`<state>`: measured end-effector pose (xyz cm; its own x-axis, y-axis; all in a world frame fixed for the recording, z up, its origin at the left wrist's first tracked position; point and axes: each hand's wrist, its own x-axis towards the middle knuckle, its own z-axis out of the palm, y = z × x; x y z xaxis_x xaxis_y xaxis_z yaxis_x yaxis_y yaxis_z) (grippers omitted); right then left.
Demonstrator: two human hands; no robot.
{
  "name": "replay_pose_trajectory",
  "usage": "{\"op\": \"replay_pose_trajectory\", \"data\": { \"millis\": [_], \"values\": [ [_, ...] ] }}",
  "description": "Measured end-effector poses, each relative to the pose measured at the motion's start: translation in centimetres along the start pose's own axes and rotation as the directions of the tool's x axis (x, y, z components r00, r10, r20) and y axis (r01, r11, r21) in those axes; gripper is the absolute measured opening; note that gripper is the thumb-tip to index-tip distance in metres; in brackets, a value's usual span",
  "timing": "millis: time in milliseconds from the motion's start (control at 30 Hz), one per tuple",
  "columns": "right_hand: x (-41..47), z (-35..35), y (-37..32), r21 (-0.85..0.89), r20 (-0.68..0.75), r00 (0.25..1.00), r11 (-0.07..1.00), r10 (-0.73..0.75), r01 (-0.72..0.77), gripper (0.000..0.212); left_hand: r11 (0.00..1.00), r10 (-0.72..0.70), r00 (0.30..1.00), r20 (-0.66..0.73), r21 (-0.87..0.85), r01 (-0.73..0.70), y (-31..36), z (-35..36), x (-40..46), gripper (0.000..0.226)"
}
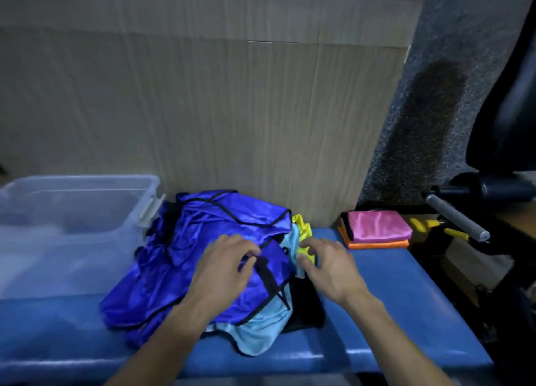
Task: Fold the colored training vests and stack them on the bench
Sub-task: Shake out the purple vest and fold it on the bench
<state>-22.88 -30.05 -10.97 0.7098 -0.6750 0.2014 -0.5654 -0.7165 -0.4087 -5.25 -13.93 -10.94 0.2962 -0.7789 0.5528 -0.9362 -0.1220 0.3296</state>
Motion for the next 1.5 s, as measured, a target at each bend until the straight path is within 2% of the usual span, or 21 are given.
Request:
{"op": "replay_pose_trajectory", "data": {
  "millis": [100,167,233,333,433,533,600,667,767,833,900,967,1100,1200,1300,1333,1367,1400,1433,1467,1500],
  "values": [
    [-1.4,1.7,-2.7,0.143,0.018,1.000,0.990,-0.009,0.007,0.054,0.994,-0.075,0.989,-0.128,0.066,0.084,-2.7,-3.1,-1.8,0.016],
    [-2.2,3.0,-4.0,0.244,0.033,0.999,0.970,0.000,-0.008,0.044,0.963,-0.203,0.979,-0.031,0.173,0.206,-3.7,-4.2,-2.6,0.033],
    [-2.5,3.8,-4.9,0.296,0.031,0.999,0.955,-0.011,0.001,0.042,0.898,-0.351,0.929,0.118,0.325,0.298,-4.5,-4.3,-3.3,0.051],
    [-1.9,4.6,-5.8,0.343,0.024,1.000,0.939,-0.011,0.002,0.038,0.865,-0.393,0.905,0.162,0.400,0.303,-5.5,-4.2,-3.8,0.035],
    [-1.2,4.9,-6.4,0.386,-0.010,1.000,0.922,-0.019,0.021,0.049,0.917,-0.343,0.934,0.095,0.247,0.312,-6.0,-4.6,-3.6,0.010],
    [-0.4,5.0,-6.5,0.399,-0.082,0.994,0.911,-0.074,0.101,0.079,0.952,-0.282,0.957,0.068,-0.106,0.288,-5.5,-5.0,-3.9,0.005],
    [0.0,4.9,-7.0,0.410,-0.077,0.985,0.896,-0.153,0.171,0.097,0.911,-0.213,0.975,0.067,-0.347,0.222,-4.2,-5.4,-3.9,0.007],
    [0.3,5.2,-7.7,0.423,-0.059,0.972,0.877,-0.227,0.230,0.087,0.851,-0.138,0.987,0.083,-0.500,0.161,-2.6,-5.6,-3.8,0.009],
    [0.6,5.3,-8.6,0.392,-0.099,0.960,0.877,-0.261,0.279,0.031,0.767,-0.095,0.991,0.092,-0.628,0.131,-1.2,-5.6,-3.8,0.012],
    [0.7,4.5,-8.8,0.531,-0.089,0.981,0.825,-0.175,0.195,0.028,0.751,-0.103,0.990,0.099,-0.645,0.143,-1.2,-5.7,-3.9,0.010],
    [0.5,2.9,-8.8,0.761,-0.044,0.998,0.646,-0.037,0.057,0.039,0.753,-0.098,0.986,0.136,-0.637,0.163,-1.5,-5.9,-4.3,0.007],
    [0.2,1.2,-8.2,0.888,-0.003,0.997,0.458,0.082,-0.035,0.043,0.789,-0.085,0.979,0.183,-0.588,0.179,-1.8,-6.0,-4.8,0.009],
    [-0.4,-1.3,-6.2,0.983,0.008,0.969,0.178,0.249,-0.054,0.035,0.926,-0.082,0.994,0.070,-0.364,0.102,-3.6,-5.8,-5.1,0.011],
    [-0.7,-2.3,-4.0,0.999,-0.015,0.926,0.034,0.377,0.002,0.035,0.949,-0.168,0.985,0.035,-0.265,0.171,-5.5,-5.6,-5.1,0.028],
    [-1.0,-2.5,-1.2,0.996,0.004,0.896,-0.086,0.444,0.038,0.031,0.955,-0.215,0.937,0.275,-0.143,0.261,-7.2,-4.9,-5.8,0.050],
    [-1.1,-2.6,-0.6,0.989,0.010,0.891,-0.137,0.454,0.059,0.042,0.968,-0.210,0.907,0.365,-0.053,0.245,-7.5,-4.6,-6.0,0.052],
    [-1.3,-2.9,0.2,0.980,0.023,0.884,-0.184,0.468,0.072,0.066,0.974,-0.215,0.881,0.421,0.029,0.224,-7.7,-4.2,-6.1,0.050],
    [-1.5,-3.2,0.9,0.977,0.033,0.870,-0.200,0.492,0.076,0.085,0.974,-0.223,0.874,0.432,0.069,0.214,-7.6,-4.0,-6.0,0.042],
    [-1.9,-3.4,1.5,0.981,0.021,0.856,-0.175,0.517,0.081,0.088,0.972,-0.232,0.886,0.402,0.060,0.228,-7.3,-4.1,-5.7,0.028],
    [-2.4,-3.5,1.8,0.996,-0.008,0.845,-0.070,0.534,0.054,0.082,0.968,-0.240,0.904,0.355,0.018,0.250,-7.0,-4.3,-5.5,0.016],
    [-3.2,-3.5,1.7,0.993,-0.037,0.854,0.111,0.519,-0.024,0.082,0.960,-0.251,0.918,0.307,-0.046,0.277,-6.6,-4.7,-5.2,0.012]
  ]
}}
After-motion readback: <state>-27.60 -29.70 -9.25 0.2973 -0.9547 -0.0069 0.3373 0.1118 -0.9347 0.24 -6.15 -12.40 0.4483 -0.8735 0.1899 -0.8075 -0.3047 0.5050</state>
